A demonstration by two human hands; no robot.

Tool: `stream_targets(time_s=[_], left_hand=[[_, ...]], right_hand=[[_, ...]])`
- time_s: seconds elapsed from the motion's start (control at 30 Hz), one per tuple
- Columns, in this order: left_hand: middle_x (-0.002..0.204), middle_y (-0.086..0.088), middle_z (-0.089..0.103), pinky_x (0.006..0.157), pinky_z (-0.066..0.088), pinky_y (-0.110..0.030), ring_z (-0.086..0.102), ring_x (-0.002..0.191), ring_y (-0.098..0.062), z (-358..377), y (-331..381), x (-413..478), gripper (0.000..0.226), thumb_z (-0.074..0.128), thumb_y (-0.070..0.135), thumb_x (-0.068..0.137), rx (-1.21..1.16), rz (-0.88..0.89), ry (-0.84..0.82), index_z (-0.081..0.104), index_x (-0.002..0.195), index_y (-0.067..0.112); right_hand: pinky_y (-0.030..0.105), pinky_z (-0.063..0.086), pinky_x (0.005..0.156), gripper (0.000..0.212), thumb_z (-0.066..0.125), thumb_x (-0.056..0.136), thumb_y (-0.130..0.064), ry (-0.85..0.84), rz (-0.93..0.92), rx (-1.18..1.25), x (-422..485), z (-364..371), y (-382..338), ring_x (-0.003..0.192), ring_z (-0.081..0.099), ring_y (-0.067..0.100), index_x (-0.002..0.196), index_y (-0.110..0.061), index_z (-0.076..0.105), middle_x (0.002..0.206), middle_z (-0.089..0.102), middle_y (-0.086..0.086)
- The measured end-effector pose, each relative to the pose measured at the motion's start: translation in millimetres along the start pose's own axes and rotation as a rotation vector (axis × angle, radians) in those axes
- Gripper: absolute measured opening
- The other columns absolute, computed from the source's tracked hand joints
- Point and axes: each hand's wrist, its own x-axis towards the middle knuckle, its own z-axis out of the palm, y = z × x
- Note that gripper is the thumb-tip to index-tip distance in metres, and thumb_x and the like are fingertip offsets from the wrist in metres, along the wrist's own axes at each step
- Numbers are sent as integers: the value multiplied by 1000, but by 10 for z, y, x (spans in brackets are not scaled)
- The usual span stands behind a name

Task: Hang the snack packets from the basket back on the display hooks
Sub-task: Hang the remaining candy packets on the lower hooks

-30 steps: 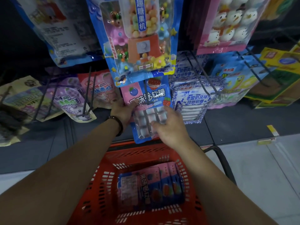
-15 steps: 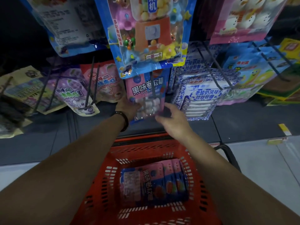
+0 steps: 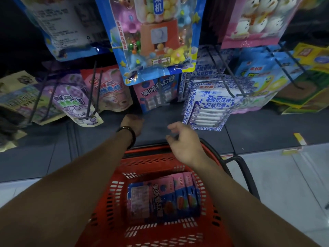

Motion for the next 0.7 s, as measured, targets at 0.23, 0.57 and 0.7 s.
stream_targets(time_s=[0.23, 0.57, 0.7], left_hand=[[99, 3, 73, 88, 55, -36, 69, 94, -18, -499, -150, -1278, 11, 66, 32, 95, 407, 330, -278, 71, 100, 23], [119, -3, 70, 86, 47, -29, 65, 112, -23, -669, -606, -2097, 28, 55, 38, 102, 975, 391, -755, 68, 115, 17], [131, -11, 65, 95, 49, -33, 61, 120, -30, -566, -572, -1897, 38, 55, 41, 102, 1012, 399, -734, 64, 125, 13]], right_hand=[[21, 45, 80, 9, 68, 97, -29, -349, 123, -204, -365, 166, 154, 92, 70, 14, 92, -27, 76, 95, 75, -5], [37, 56, 93, 43, 54, 104, -33, -459, 465, -530, -680, 786, 986, 120, 66, 34, 131, -2, 67, 137, 66, 20], [35, 54, 89, 39, 71, 89, -26, -519, 575, -418, -706, 1048, 1140, 107, 68, 31, 121, -4, 72, 124, 72, 18]])
